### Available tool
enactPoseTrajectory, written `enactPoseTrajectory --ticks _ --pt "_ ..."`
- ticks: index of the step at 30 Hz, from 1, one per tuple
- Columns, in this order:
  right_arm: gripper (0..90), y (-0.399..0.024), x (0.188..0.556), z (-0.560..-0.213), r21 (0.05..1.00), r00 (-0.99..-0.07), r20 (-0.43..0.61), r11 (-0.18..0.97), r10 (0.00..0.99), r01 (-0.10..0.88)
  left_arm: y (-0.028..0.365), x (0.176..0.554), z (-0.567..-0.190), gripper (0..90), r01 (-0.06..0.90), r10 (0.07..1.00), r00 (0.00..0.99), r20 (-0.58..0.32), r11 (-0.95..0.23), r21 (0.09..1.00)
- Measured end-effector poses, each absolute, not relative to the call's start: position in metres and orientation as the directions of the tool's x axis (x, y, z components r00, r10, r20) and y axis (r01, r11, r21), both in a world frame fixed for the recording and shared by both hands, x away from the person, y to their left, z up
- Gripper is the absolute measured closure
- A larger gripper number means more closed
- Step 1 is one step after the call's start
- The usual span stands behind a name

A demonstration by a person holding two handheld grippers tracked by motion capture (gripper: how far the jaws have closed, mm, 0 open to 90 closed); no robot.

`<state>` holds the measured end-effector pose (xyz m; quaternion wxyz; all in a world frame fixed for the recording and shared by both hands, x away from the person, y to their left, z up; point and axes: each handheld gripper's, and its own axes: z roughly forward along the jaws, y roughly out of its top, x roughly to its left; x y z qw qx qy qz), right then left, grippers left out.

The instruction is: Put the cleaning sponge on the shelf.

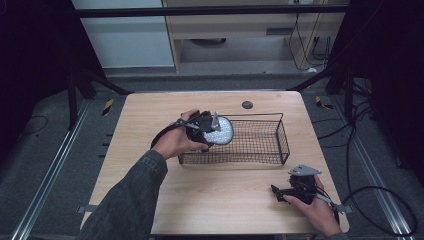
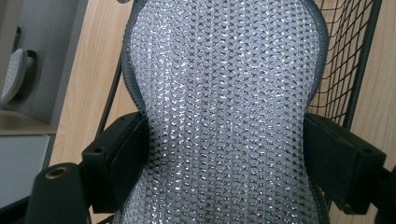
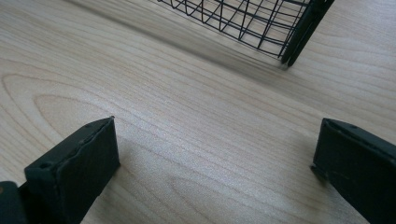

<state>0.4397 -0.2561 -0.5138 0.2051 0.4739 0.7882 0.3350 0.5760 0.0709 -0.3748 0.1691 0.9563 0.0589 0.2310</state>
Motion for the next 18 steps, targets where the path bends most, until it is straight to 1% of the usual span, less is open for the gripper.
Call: enactPoseTrajectory --ticks 11,18 --pt "0.4 -0.2562 0.4397 -0.5138 0.723 -0.467 -0.006 0.327 0.884 0.609 0.0685 0.5799 -0.3776 15.3 0.046 0.203 0.888 0.413 -0.932 0.359" --pt "0.4 -0.2561 0.4397 -0.5138 0.722 -0.467 -0.006 0.327 0.884 0.609 0.0724 0.5830 -0.3784 12.2 0.071 0.226 0.891 0.393 -0.926 0.372"
